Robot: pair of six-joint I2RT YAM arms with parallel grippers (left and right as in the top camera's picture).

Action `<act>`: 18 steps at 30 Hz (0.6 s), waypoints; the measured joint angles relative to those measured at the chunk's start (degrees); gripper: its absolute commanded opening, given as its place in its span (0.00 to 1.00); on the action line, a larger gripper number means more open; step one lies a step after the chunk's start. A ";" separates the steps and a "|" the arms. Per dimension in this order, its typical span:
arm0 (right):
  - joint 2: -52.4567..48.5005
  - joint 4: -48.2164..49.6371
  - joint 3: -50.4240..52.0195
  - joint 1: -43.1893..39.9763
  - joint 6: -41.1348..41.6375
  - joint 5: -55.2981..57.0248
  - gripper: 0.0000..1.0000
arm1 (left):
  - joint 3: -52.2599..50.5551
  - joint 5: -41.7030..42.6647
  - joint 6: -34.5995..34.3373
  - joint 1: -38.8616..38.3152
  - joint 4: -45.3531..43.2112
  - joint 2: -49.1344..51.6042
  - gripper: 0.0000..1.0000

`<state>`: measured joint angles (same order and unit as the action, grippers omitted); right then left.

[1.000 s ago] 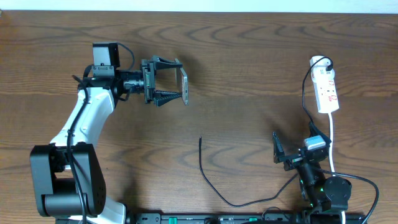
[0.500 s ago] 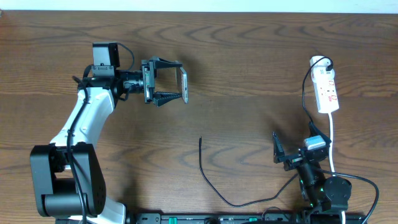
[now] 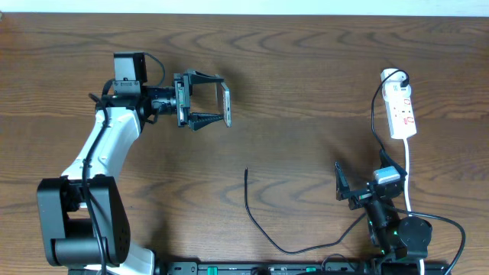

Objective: Plug charger to phone and switch on socket
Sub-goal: 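Lift the phone upright with the left gripper toward table center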

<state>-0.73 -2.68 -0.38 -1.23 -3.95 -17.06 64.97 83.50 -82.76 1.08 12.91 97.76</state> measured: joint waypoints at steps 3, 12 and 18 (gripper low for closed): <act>0.00 0.00 0.00 0.00 0.00 0.00 0.99 | 0.00 0.00 0.00 0.00 0.00 0.00 0.07; 0.00 0.00 0.00 0.00 0.00 0.00 0.99 | 0.00 0.00 -1.44 0.00 0.00 0.00 0.07; 0.00 0.00 0.00 0.00 0.00 0.00 0.99 | 0.00 0.00 -2.43 0.02 0.00 0.00 0.07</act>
<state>-0.73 -2.68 -0.38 -1.23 -3.95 -17.06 64.97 83.50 -85.19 1.10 12.91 97.76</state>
